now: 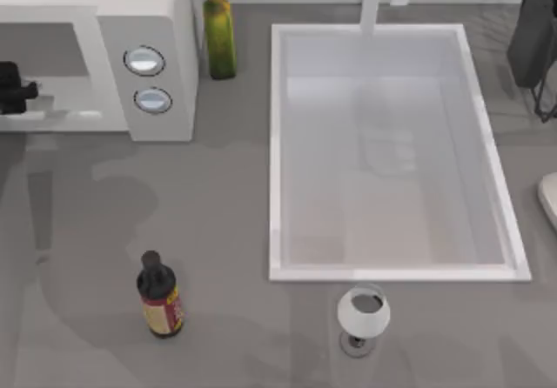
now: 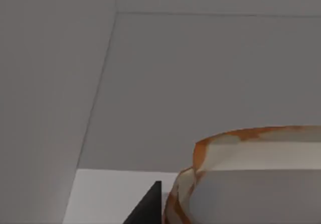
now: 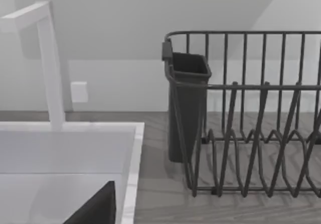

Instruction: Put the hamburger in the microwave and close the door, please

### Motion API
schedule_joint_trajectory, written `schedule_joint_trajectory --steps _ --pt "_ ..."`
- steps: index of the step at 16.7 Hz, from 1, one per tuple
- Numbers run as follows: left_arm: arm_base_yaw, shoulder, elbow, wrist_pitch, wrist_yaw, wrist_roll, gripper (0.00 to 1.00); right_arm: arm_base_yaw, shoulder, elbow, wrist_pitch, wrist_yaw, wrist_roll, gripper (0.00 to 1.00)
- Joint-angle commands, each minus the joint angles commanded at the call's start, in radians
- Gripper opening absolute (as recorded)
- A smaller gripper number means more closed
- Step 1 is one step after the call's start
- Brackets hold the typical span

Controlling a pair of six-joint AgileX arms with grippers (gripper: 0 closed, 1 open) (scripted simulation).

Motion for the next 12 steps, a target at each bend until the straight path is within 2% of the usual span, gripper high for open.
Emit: schedule_joint_trajectory --steps 4,12 --pt "-0.027 0.067 -0.016 0.136 0.048 -0.009 0.0 0.0 0.0 0.0 0.0 0.0 0.0 1.0" --pt "-0.027 0.078 0.007 0.134 0.048 -0.007 0.0 0.0 0.0 0.0 0.0 0.0 0.0 1.0"
